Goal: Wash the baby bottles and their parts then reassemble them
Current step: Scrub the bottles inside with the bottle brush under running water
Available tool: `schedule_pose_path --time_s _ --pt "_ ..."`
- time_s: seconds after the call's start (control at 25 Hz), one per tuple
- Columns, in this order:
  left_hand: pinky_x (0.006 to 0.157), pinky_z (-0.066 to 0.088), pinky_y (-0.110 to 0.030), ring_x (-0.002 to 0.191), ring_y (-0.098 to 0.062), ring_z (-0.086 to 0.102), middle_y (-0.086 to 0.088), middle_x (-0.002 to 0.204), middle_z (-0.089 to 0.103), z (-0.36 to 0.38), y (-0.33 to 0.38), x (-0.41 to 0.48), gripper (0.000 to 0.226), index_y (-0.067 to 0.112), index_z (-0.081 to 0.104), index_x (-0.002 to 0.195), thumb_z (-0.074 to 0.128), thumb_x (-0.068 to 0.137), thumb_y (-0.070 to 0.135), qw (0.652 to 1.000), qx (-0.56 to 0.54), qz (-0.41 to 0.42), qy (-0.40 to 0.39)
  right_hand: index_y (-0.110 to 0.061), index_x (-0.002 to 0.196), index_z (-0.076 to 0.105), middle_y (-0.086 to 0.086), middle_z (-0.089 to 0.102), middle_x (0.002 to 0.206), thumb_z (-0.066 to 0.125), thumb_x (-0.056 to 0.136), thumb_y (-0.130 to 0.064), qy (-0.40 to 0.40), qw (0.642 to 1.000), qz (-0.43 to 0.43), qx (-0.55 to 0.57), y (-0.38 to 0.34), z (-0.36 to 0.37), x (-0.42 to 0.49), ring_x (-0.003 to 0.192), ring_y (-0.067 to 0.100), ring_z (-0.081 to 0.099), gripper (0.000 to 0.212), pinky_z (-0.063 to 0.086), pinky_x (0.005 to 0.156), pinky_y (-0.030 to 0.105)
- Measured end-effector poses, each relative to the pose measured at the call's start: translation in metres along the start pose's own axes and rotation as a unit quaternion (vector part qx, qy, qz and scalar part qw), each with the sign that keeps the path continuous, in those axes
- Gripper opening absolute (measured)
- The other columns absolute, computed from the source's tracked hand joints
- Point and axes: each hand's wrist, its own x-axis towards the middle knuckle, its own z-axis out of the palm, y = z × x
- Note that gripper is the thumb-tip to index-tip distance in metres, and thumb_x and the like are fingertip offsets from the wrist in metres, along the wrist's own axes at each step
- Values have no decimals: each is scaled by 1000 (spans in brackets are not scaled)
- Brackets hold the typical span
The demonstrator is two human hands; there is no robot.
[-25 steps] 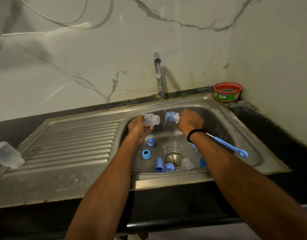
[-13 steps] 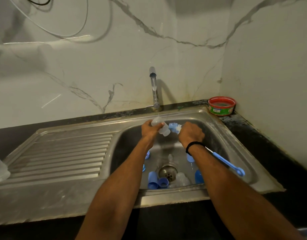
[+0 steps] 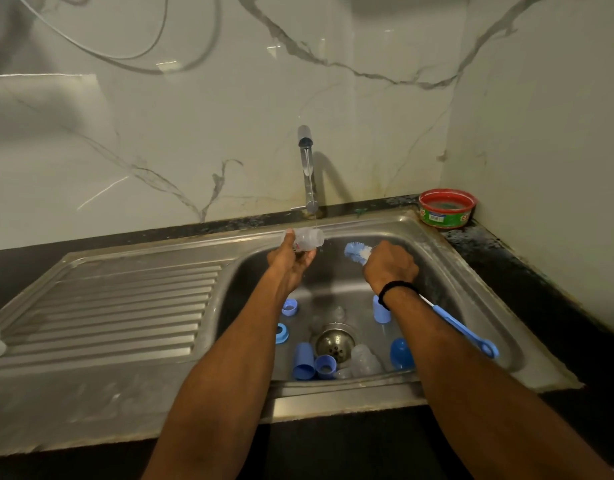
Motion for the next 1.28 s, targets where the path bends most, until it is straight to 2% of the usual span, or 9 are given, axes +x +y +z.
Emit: schedule_pose_path --time_s 0.2,0.36,0.48,0.68,0.76,0.84,1.0,1.2,1.28 --pt "81 63 -42 101 -32 71 -19 115 67 1 -5 -3 43 2 58 119 74 90 29 999 37 14 4 -10 121 62 13 65 118 66 92 -23 -6 1000 0 0 -1 -1 0 107 30 64 32 52 82 35" --pt "84 62 -44 100 -31 69 -15 110 64 1 -5 -5 28 9 57 102 77 88 22 998 40 37 10 -10 120 63 13 66 116 67 92 -24 -5 1000 3 -1 -2 0 0 105 29 65 32 51 79 34" --pt "85 62 -43 95 -27 67 -11 108 62 1 -4 -5 36 10 55 112 78 87 22 996 60 59 26 -10 120 63 13 67 114 67 91 -25 2 1000 0 -1 -2 2 0 104 29 65 32 52 78 34" --pt "82 62 -38 107 -28 64 -13 125 61 1 -6 -8 60 10 54 135 82 83 22 989 104 98 40 -10 120 63 13 66 115 67 91 -25 5 1000 -5 -9 -1 4 0 104 29 65 33 51 77 34" --pt "86 60 -37 110 -25 60 -11 132 57 -1 -7 -10 66 14 49 141 81 84 20 977 158 137 40 -10 120 63 13 66 114 67 91 -25 7 1000 -9 -10 -2 5 0 104 29 65 33 52 77 35" --pt "96 57 -44 116 -26 57 -9 137 53 -2 -7 -11 71 16 45 145 81 83 17 948 252 190 38 -10 119 64 13 67 114 68 91 -26 6 1000 -10 -10 -2 5 0 104 30 65 33 52 78 35" --pt "105 48 -42 127 -29 54 -10 141 53 -3 6 -19 71 14 50 142 83 79 14 843 461 273 51 -9 117 64 13 67 113 69 90 -25 -6 1000 -14 -6 -6 5 -5 103 29 65 32 52 78 35" --pt "101 52 -42 117 -28 61 -10 130 64 -19 26 -47 64 11 56 134 85 77 14 845 463 265 41 -8 118 63 12 65 117 63 93 -25 -34 998 -45 -36 -13 -1 -19 108 29 63 30 48 79 34" --pt "97 52 -36 114 -25 62 -10 128 65 -29 30 -57 63 11 57 133 85 77 13 850 458 259 37 -10 117 64 11 66 116 63 93 -26 -49 995 -58 -71 -17 -2 -27 106 28 63 29 47 78 33"
